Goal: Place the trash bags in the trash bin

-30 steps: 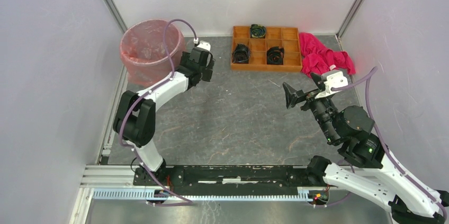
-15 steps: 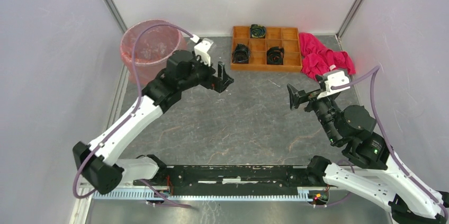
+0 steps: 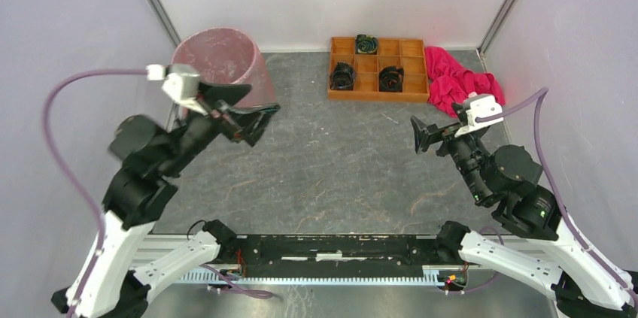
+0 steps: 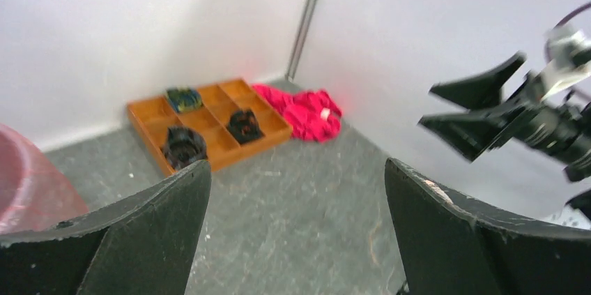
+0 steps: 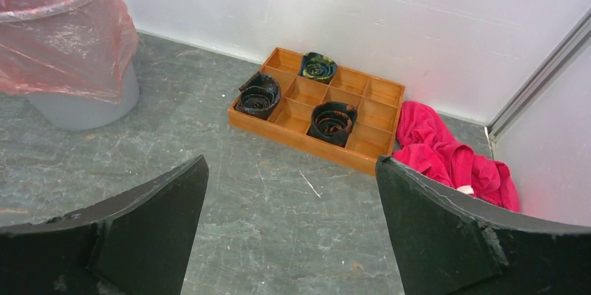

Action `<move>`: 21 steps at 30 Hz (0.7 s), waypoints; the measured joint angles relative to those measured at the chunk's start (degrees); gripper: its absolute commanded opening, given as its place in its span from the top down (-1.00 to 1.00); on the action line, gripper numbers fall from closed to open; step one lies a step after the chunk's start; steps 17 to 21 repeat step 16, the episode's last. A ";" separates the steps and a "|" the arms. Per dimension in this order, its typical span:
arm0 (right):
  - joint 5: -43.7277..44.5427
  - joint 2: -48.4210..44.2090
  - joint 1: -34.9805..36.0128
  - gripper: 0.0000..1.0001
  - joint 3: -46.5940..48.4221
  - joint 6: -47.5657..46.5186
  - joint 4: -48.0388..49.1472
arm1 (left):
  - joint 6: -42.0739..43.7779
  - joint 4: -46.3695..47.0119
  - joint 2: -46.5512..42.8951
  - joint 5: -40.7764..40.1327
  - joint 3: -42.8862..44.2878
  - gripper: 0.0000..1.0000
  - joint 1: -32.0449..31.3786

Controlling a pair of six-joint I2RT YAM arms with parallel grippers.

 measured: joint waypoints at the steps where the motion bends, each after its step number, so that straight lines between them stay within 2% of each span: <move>1: 0.00 0.02 0.00 -0.96 0.02 0.04 -0.22 | -0.15 -0.07 -1.64 -1.25 0.66 -1.00 0.00; 4: 0.07 0.46 0.00 -0.96 0.35 0.20 -0.94 | -1.05 -0.04 -4.74 -5.07 2.29 -1.00 0.00; 8: 0.63 1.75 0.00 -0.96 1.77 0.24 -1.46 | -1.20 -0.63 -4.63 -8.70 3.52 -1.00 0.00; 21: 1.29 2.32 0.00 -0.96 1.92 0.74 -1.40 | -1.84 -3.19 -2.99 -10.49 3.61 -1.00 0.00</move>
